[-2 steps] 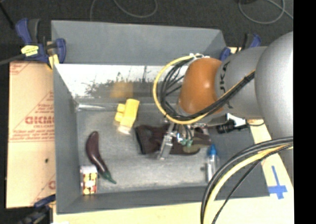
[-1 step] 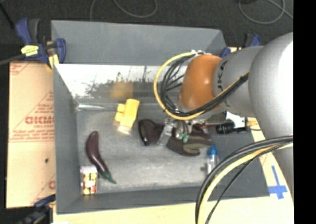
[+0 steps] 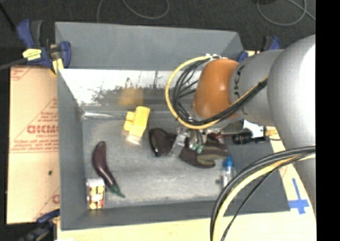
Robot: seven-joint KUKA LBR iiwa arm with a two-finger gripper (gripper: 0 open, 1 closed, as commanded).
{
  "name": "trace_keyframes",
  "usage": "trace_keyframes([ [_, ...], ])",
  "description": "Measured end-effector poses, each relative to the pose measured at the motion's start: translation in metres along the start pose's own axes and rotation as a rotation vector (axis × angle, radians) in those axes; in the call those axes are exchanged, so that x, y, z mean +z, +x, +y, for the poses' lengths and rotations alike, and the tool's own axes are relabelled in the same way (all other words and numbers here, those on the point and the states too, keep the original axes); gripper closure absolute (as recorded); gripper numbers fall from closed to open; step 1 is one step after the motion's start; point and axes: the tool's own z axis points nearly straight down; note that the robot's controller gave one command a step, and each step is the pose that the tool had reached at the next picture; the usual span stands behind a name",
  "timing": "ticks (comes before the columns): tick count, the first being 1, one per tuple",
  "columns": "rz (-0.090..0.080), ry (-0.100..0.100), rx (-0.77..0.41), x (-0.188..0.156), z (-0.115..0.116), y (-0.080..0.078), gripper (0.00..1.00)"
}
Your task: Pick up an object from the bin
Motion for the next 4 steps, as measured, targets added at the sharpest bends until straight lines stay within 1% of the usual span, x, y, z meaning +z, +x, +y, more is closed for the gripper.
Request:
trace_keyframes([
  [1,0.005,0.002,0.000,-0.005,-0.001,0.002,1.00],
  [2,0.009,0.004,-0.001,-0.026,-0.001,0.003,1.00],
  [3,0.002,0.001,-0.002,-0.046,0.000,0.000,1.00],
  [4,-0.001,0.000,-0.002,-0.058,0.000,-0.001,1.00],
])
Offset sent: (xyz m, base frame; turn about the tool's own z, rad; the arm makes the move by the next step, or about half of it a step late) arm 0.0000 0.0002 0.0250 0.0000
